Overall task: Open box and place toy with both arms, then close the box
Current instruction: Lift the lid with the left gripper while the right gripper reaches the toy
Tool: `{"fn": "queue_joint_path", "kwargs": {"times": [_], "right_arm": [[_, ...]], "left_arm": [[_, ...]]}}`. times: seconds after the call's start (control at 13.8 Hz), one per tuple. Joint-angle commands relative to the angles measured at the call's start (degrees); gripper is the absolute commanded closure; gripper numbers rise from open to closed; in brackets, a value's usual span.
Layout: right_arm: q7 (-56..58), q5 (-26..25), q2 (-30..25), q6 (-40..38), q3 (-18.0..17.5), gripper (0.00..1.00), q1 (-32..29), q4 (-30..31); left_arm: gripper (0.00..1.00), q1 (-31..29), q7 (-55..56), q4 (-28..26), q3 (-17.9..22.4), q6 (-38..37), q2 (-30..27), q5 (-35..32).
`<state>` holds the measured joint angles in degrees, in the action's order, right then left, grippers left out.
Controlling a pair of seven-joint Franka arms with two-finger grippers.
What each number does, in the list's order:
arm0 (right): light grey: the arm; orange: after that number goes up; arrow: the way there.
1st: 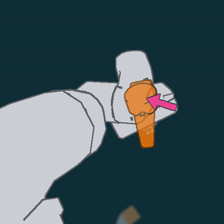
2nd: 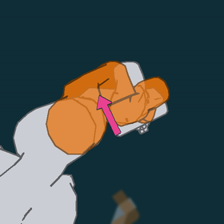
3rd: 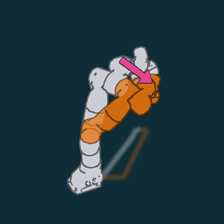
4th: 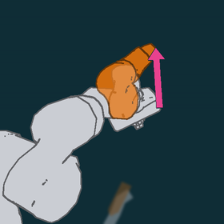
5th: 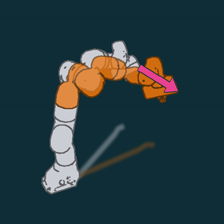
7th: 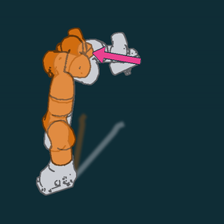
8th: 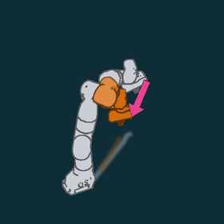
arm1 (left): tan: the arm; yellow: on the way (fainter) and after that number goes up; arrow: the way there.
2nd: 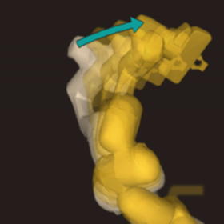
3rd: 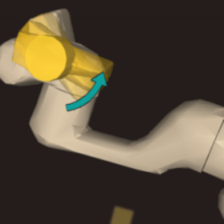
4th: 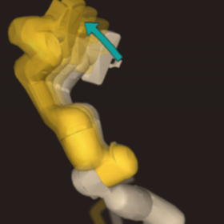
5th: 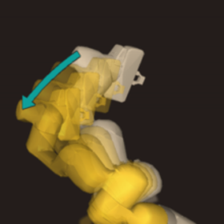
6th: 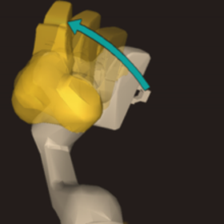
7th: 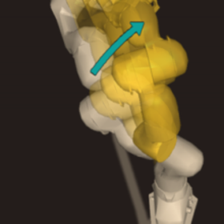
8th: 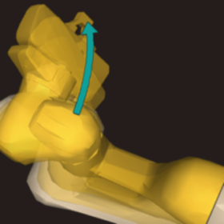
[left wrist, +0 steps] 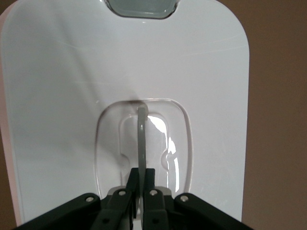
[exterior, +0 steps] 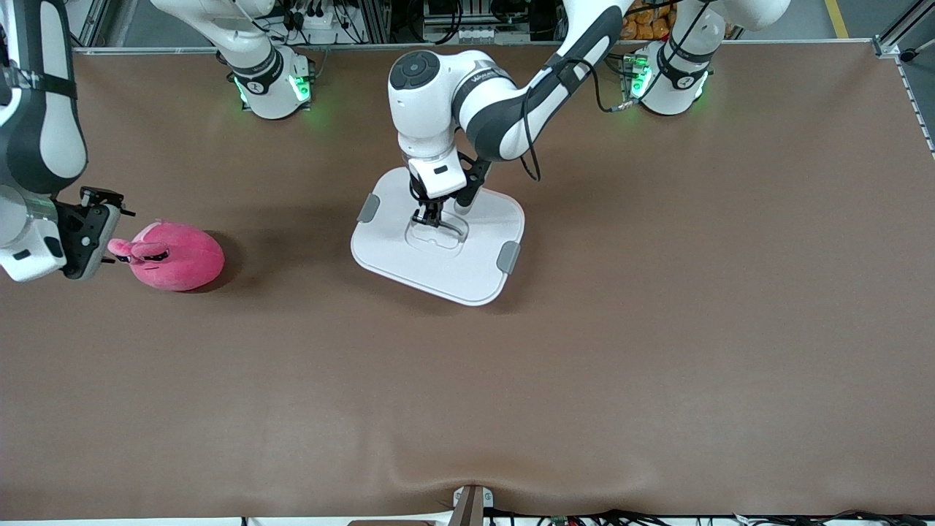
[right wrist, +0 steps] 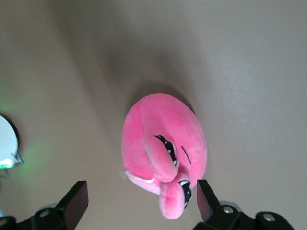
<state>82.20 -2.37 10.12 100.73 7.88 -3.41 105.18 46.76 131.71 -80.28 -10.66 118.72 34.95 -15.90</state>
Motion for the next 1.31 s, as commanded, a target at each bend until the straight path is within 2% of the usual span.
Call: {"fn": "queue_joint_path", "kwargs": {"times": [0.0, 0.58, 1.16, 1.23], "right_arm": [[6.9, -1.1, 0.1, 3.6, -0.6, 0.00, -0.8, 1.6], [16.8, -1.1, 0.2, 13.4, -0.6, 0.00, -0.9, 8.6], [21.6, -1.0, 0.1, 22.9, -0.5, 0.00, -2.6, 15.7], [21.6, -0.9, 0.1, 23.1, -0.5, 0.08, -2.7, 15.9]], "left_arm": [[1.00, 0.6, 2.1, 1.3, 0.4, -0.2, 0.9, -1.4], [1.00, 0.5, 9.6, 1.4, 0.4, -0.2, 0.6, -5.0], [1.00, -0.4, 11.0, 3.6, 2.7, -0.7, -4.5, -4.5], [1.00, -1.2, 11.0, 3.6, 2.7, -0.8, -5.0, -4.5]]}}
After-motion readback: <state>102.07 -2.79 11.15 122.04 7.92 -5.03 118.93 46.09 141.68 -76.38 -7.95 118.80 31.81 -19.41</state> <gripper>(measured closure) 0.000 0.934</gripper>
